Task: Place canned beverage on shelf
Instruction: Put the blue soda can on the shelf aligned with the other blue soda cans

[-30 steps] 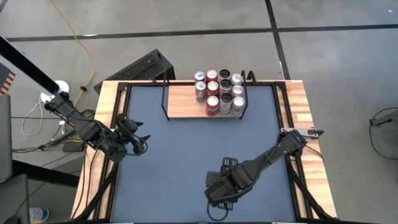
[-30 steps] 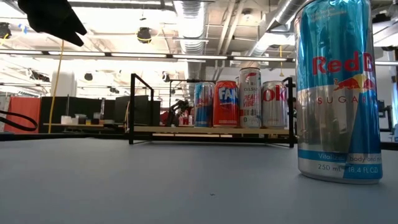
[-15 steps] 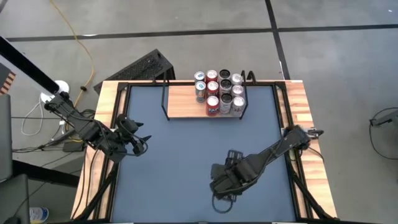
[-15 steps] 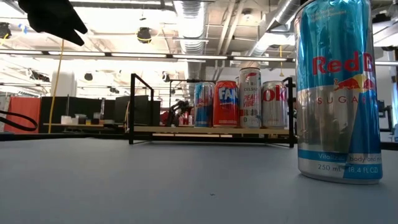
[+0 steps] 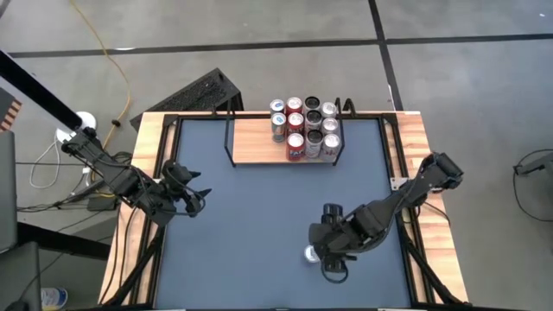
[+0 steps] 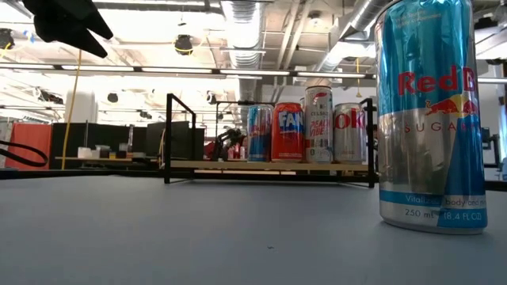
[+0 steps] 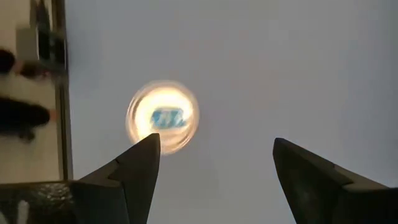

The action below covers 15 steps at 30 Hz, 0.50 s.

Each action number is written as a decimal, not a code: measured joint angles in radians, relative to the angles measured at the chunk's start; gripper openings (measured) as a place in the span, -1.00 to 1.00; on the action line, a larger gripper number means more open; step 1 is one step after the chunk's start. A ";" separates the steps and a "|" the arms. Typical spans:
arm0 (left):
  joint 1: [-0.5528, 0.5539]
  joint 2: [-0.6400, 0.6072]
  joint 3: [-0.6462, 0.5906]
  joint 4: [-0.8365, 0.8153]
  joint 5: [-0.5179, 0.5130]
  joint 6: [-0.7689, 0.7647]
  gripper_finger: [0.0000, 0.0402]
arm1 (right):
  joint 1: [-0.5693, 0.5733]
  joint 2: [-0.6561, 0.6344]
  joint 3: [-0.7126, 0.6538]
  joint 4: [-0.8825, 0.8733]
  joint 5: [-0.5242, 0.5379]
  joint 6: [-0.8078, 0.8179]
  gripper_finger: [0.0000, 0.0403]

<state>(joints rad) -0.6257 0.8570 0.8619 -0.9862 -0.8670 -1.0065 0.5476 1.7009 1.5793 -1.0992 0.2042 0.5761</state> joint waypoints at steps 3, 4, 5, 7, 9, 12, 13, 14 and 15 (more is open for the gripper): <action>0.000 0.000 0.000 0.001 0.028 0.000 0.55 | -0.024 -0.025 0.019 0.004 0.008 -0.021 0.47; 0.000 0.000 0.000 0.001 0.037 0.000 0.55 | -0.031 -0.029 0.022 0.003 0.009 -0.018 0.47; 0.000 0.000 0.000 0.001 0.046 0.000 0.55 | -0.036 -0.031 0.025 0.004 0.009 -0.010 0.47; 0.000 0.000 0.000 0.001 0.051 0.000 0.55 | -0.037 -0.031 0.027 0.009 0.007 0.007 0.47; 0.000 0.000 0.000 0.001 0.051 0.000 0.55 | -0.028 -0.032 0.027 0.012 0.004 0.023 0.47; 0.000 0.000 0.000 0.002 0.051 0.008 0.55 | -0.013 -0.017 0.029 0.012 0.004 0.023 0.47; 0.000 0.000 0.000 0.005 0.051 0.016 0.55 | -0.007 -0.011 0.029 0.009 0.004 0.024 0.47; 0.000 0.000 0.000 0.009 0.051 0.020 0.55 | 0.000 -0.009 0.027 0.009 0.004 0.026 0.47; 0.000 0.000 0.000 0.012 0.051 0.026 0.55 | 0.005 -0.004 0.025 0.017 0.003 0.026 0.47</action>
<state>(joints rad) -0.6258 0.8570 0.8619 -0.9738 -0.8162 -0.9808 0.5531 1.6967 1.6047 -1.0825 0.2077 0.6018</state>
